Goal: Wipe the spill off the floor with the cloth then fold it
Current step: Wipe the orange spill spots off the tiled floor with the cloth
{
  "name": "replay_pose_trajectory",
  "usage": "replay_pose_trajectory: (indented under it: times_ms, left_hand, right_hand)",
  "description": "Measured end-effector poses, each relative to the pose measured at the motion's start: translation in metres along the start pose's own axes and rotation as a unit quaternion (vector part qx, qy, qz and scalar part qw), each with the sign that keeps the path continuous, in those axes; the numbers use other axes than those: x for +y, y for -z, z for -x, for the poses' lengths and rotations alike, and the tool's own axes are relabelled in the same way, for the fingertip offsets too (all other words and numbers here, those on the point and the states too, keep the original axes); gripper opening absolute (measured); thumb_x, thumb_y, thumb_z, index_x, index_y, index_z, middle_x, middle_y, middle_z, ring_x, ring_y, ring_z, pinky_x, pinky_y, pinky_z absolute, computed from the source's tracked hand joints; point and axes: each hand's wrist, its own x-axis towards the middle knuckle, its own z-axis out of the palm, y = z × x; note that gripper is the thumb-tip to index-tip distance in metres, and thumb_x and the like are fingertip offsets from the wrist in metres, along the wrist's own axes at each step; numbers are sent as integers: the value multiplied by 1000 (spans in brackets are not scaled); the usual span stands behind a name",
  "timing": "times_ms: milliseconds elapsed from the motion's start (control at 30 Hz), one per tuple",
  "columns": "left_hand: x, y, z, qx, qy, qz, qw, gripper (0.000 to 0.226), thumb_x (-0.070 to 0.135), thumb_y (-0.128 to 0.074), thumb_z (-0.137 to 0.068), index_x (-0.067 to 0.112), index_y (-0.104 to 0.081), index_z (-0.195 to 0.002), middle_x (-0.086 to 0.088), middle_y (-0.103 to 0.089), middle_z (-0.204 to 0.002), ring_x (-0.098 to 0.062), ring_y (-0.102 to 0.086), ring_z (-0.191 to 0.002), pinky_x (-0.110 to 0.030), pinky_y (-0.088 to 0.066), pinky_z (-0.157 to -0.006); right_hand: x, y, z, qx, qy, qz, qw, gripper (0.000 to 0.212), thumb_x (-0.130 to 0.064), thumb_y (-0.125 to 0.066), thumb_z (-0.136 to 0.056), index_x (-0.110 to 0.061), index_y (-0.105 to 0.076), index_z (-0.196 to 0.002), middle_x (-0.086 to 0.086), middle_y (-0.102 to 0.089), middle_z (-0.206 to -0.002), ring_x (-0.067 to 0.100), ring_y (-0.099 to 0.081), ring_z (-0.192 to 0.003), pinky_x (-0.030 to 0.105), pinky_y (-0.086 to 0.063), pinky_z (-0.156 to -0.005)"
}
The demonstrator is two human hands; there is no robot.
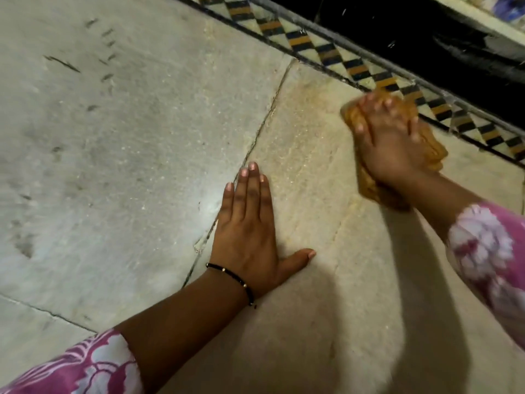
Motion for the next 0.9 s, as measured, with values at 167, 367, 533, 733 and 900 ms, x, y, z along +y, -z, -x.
replay_pose_trajectory:
  times_ms: [167, 367, 533, 733, 900]
  left_hand:
    - [0, -1, 0, 1, 0, -10, 1000, 121, 84, -28, -71, -8, -9, -147, -26, -4, -156, -36, 0, -146, -48, -4, -117]
    - [-2, -1, 0, 1, -5, 1, 1000, 120, 85, -28, -72, -7, -11, -147, -25, -4, -156, -36, 0, -146, -48, -5, -117]
    - [-1, -1, 0, 2, -6, -4, 1000, 121, 85, -30, -72, -8, -8, -147, -26, -2, -156, -37, 1, -145, -49, -4, -116]
    - [-3, 1, 2, 3, -20, 5, 1000, 121, 84, -29, -72, -8, -7, -147, -26, 0, -156, -36, 3, -145, -47, -1, -117]
    - [-3, 3, 1, -14, -7, 6, 1000, 123, 86, -28, -69, -4, 1, -148, -23, 8, -157, -32, 11, -145, -44, 5, -116]
  right_hand:
    - [-95, -10, -83, -9, 43, 2, 999, 54, -42, -20, -101, -24, -13, -152, -1, -10, -160, 19, -3, -147, 52, 4, -116]
    - [-66, -17, -3, -19, 236, 14, 971, 55, -49, -14, -97, -36, -16, -150, -11, -17, -158, 12, -6, -146, 48, 5, -116]
    - [-22, -5, -38, -4, 87, -3, 996, 55, -50, -17, -98, -33, -15, -150, -5, -14, -159, 16, -5, -146, 49, 5, -116]
    - [-109, -15, -54, -20, 152, 2, 988, 53, -44, -23, -101, -28, -17, -151, -3, -15, -159, 17, -4, -146, 50, 6, -116]
    - [-41, -23, 33, -9, 222, 15, 975, 52, -50, -16, -98, -38, -20, -148, -13, -21, -156, 5, -6, -143, 43, 6, -116]
